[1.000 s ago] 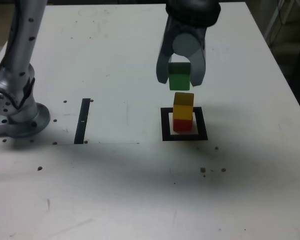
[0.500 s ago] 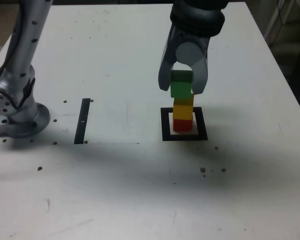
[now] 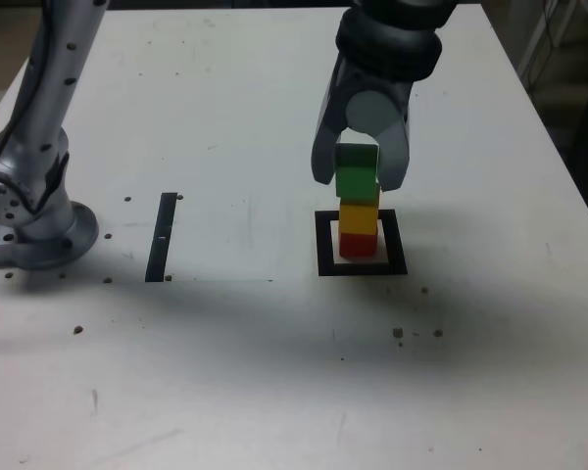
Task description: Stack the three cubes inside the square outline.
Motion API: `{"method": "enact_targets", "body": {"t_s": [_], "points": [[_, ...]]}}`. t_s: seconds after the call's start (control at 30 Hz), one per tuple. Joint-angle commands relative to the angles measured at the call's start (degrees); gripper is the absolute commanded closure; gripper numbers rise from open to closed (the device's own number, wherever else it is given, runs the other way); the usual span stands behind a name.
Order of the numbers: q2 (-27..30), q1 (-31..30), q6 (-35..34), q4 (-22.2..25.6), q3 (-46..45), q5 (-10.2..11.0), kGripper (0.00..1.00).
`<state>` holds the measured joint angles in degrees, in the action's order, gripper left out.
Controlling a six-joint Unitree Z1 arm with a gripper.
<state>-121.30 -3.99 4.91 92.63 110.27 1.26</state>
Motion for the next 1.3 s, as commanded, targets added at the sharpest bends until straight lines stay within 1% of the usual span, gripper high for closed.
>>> {"method": "enact_targets", "body": {"t_s": [0.0,0.4,0.57,0.93,1.13,1.27], "points": [[-0.26,-0.14,-0.08,0.57,-0.12,-0.12,0.01],[0.04,-0.14,-0.08,0.54,-0.12,-0.12,0.0],[2.09,-0.14,-0.4,0.54,-1.25,0.33,0.0],[12.7,0.02,-1.8,-0.19,-8.96,2.56,0.0],[19.49,0.8,-2.8,-1.23,-16.66,3.98,0.0],[24.4,1.37,-3.53,-2.44,-23.03,4.55,0.0]]}}
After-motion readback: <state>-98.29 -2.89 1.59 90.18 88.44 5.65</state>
